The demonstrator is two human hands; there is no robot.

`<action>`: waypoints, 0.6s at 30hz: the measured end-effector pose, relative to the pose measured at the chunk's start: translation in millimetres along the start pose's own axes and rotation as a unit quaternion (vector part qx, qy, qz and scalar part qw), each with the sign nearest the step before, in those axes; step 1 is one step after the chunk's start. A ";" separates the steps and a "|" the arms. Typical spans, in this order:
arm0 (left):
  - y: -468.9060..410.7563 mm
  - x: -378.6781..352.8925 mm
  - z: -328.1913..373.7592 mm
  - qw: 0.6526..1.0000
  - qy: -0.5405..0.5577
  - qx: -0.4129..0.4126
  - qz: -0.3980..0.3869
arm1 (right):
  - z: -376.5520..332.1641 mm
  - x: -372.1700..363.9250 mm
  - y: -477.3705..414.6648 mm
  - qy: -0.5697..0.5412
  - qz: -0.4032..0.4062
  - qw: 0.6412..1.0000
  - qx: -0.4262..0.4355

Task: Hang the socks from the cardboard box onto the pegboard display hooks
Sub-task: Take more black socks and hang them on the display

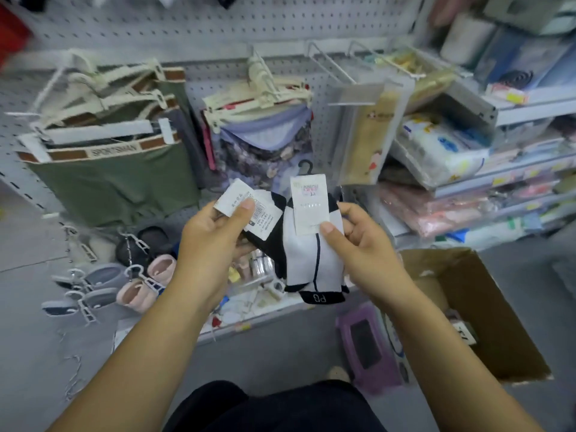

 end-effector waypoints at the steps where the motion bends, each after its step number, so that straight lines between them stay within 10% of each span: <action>1: 2.3 6.5 6.4 1.000 0.018 -0.002 0.006 | -8.2 -8.0 -1.5 -0.006 0.000 1.000 0.009; 18: -17.2 53.7 118.7 0.978 0.174 -0.108 0.046 | -119.7 -75.5 -65.2 -0.030 0.014 0.997 0.067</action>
Point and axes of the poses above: each hand's wrist, its own y-axis away from the middle knuckle, its own x-axis out of the back of the hand, z = x × y, the point moved 8 cm from there along -y, towards the middle knuckle, and after that the axes turned 2 degrees about -x, right-handed, at the moved point
